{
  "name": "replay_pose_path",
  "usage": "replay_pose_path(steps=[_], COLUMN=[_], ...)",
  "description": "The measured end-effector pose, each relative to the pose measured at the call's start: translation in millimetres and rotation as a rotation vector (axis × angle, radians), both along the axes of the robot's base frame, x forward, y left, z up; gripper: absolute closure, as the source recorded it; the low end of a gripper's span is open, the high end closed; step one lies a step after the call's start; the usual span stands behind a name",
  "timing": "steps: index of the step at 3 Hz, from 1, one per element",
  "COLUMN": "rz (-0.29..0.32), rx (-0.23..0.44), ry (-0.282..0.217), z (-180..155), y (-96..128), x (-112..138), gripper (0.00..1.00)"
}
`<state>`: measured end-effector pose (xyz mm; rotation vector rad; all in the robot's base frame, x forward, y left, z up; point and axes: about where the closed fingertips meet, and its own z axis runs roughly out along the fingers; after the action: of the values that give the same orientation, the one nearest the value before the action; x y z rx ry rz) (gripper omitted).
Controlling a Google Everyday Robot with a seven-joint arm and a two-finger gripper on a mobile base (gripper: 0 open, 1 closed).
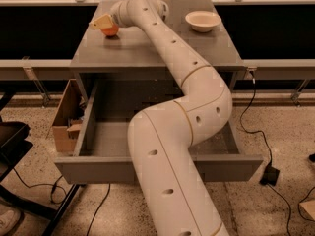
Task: Place orange into top drawer
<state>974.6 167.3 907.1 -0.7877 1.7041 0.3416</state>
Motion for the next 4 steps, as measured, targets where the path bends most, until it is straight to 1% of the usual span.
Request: replay_pose_path(steps=[1, 2, 3, 4], rz=[-0.028, -0.037, -0.029, -0.02], rx=[0.02, 0.041, 0.048, 0.059], ry=[0.033, 0.083, 0.112, 0.125], z=[-14, -35, -48, -56], y=[-2, 0, 4, 8], x=[7, 10, 10, 10], gripper=[0.0, 0.01, 0.23, 0.54])
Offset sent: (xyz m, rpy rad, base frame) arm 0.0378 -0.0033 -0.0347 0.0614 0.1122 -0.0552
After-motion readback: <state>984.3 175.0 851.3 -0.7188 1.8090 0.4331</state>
